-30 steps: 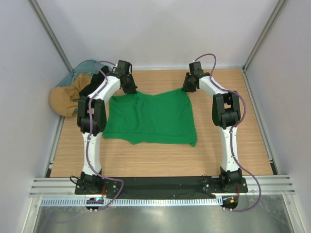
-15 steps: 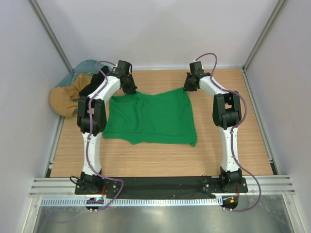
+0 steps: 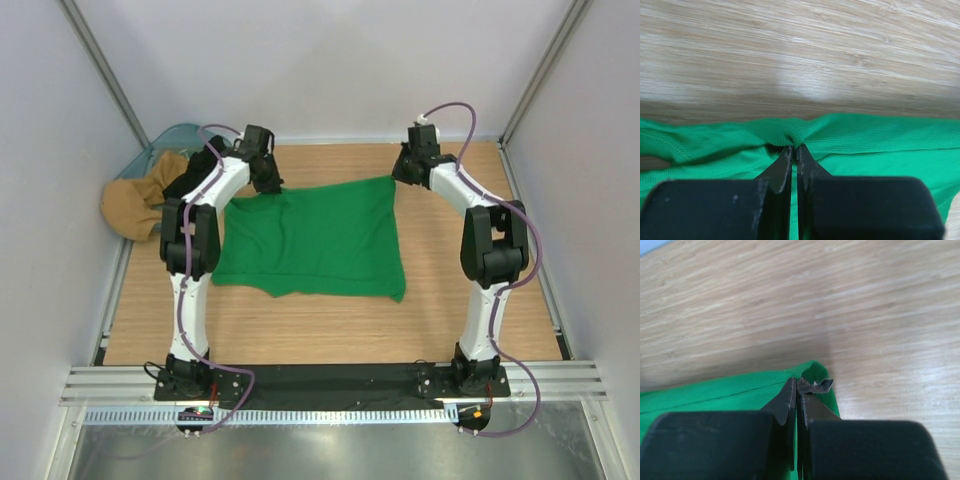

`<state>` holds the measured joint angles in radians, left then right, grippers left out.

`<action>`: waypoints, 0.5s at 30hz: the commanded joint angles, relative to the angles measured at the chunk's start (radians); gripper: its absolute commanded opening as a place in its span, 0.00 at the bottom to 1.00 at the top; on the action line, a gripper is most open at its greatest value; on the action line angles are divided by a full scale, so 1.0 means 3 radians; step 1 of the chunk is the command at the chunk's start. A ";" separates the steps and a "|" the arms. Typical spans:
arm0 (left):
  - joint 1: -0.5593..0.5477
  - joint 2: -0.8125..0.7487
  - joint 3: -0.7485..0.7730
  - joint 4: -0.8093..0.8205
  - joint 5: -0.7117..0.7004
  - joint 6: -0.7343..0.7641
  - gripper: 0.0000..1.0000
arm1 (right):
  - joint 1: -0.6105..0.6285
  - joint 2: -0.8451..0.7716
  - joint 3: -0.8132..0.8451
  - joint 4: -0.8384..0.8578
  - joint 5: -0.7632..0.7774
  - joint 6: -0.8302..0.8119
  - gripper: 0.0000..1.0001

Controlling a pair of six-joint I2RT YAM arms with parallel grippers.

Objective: Fold and stack the tank tops

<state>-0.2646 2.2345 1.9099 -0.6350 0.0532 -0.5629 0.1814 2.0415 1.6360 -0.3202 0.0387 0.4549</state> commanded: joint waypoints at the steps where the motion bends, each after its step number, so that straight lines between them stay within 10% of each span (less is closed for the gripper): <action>1: -0.0074 -0.0167 -0.0117 0.0127 -0.0151 0.0112 0.00 | -0.0006 -0.0270 -0.0237 0.0193 0.0029 0.0058 0.01; 15: -0.0233 -0.0744 -0.0976 0.0455 -0.0561 0.0025 0.00 | -0.0011 -0.0802 -0.1035 0.0301 0.0035 0.0120 0.01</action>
<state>-0.3405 2.0998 1.6402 -0.5575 -0.0624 -0.5472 0.1810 1.8824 1.3506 -0.2794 0.0341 0.4782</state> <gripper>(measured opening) 0.011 0.028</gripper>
